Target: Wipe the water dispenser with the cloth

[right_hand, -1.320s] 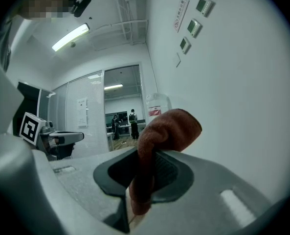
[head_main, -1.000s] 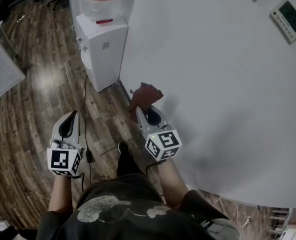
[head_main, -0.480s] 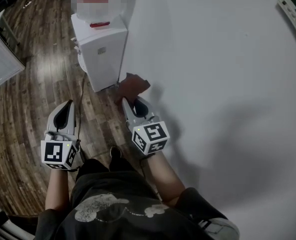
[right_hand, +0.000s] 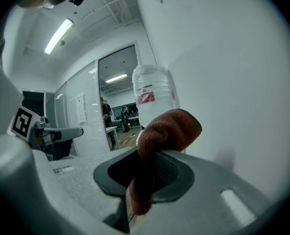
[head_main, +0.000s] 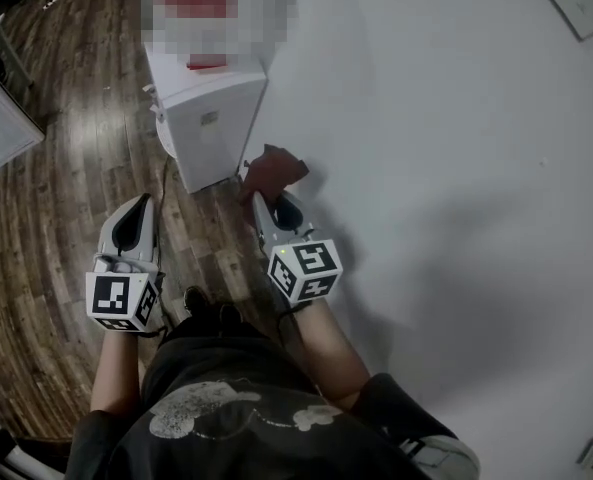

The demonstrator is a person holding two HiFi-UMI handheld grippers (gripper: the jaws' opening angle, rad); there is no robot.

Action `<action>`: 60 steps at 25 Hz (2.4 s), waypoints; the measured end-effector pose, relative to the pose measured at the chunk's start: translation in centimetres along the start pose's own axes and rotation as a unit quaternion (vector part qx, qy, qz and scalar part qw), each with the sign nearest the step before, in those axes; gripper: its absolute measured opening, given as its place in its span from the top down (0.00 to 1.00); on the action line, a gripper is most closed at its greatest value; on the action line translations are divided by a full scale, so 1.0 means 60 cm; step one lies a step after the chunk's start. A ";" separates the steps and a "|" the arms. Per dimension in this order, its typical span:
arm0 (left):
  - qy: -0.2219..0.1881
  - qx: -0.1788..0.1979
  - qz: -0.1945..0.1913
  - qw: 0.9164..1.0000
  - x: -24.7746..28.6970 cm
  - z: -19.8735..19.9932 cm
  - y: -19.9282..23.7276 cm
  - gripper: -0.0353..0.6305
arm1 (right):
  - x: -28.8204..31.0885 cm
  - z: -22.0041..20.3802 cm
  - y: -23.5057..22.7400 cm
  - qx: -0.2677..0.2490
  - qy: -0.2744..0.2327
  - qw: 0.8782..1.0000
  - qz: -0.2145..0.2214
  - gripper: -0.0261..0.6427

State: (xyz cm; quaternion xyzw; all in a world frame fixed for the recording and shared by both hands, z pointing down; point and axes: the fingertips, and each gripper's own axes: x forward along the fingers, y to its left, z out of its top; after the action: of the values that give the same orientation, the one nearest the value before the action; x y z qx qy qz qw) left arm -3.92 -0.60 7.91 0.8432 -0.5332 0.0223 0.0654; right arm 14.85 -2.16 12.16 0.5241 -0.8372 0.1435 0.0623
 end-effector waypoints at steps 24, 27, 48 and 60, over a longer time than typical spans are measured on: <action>0.027 -0.025 0.042 0.998 0.237 -0.091 0.171 0.92 | 0.319 -0.028 -0.196 -0.143 0.027 0.980 -0.137 0.87; 0.027 -0.026 0.043 0.998 0.276 -0.104 0.177 0.92 | 0.367 -0.034 -0.213 -0.156 0.034 0.979 -0.130 0.87; -0.016 -0.001 0.026 1.000 0.343 -0.308 0.238 0.92 | 0.482 -0.094 -0.076 -0.251 -0.106 0.961 -0.044 0.87; -0.073 0.021 0.018 0.997 0.362 -0.404 0.281 0.92 | 0.499 -0.167 0.112 -0.208 -0.175 0.950 0.154 0.87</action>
State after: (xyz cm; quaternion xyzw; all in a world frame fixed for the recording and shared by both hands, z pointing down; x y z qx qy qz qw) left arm -8.98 -23.95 35.73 0.8341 -0.5508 -0.0271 0.0080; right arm -4.89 -22.08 28.17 0.3811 -0.9167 -0.1201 0.0002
